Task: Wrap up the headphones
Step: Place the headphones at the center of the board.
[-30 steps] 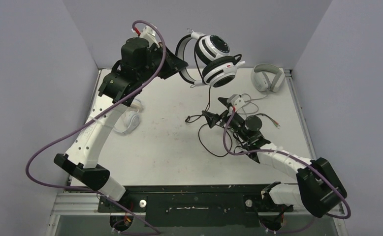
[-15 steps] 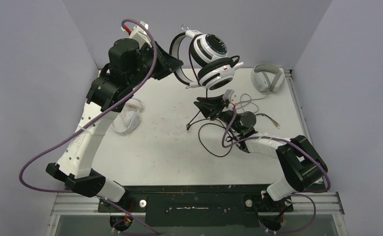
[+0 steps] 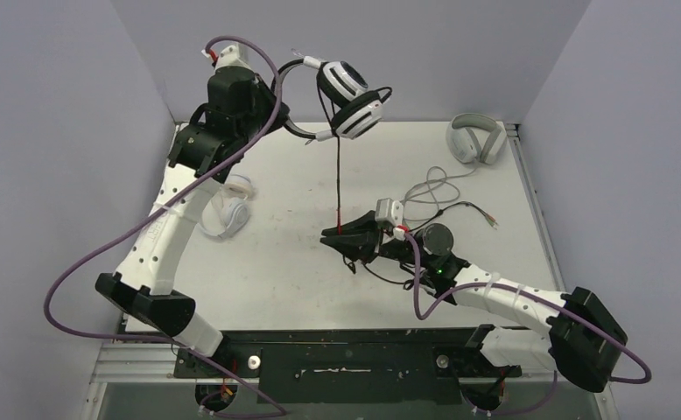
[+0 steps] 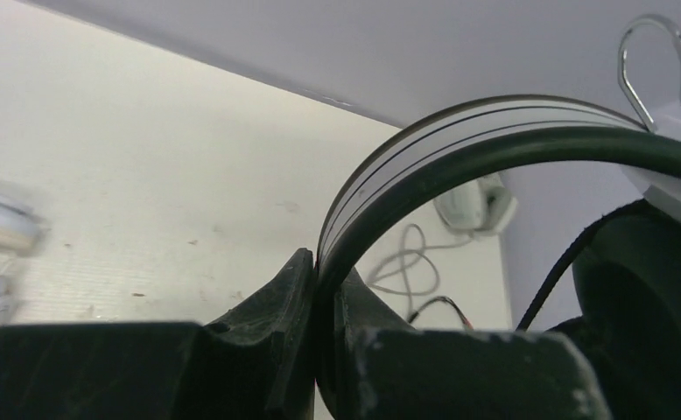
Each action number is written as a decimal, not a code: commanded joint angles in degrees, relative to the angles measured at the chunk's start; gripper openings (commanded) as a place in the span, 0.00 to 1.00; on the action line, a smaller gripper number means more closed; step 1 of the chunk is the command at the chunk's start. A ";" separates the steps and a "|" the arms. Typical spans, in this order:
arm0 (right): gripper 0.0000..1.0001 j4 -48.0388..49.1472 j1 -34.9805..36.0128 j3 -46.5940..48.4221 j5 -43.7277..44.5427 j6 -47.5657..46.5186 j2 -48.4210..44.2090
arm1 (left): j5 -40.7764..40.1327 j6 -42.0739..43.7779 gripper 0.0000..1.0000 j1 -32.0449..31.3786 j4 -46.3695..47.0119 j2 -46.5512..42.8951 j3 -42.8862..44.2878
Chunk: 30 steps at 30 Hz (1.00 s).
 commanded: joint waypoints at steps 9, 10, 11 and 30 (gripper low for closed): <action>0.07 -19.70 -1.09 14.75 1.30 6.13 -1.52 | -34.82 29.01 0.00 -8.34 35.73 -11.16 -30.35; 0.05 -19.79 -2.33 15.74 1.46 7.84 -0.82 | -35.76 31.31 0.00 -8.64 37.91 -12.23 -32.77; 0.01 -19.64 -3.86 16.70 0.96 10.90 -0.10 | -36.06 33.67 0.00 -8.76 39.56 -13.34 -34.93; 0.04 -54.52 -22.56 33.37 -0.49 -8.25 8.02 | -17.76 55.93 0.00 -14.45 12.26 -12.96 -34.73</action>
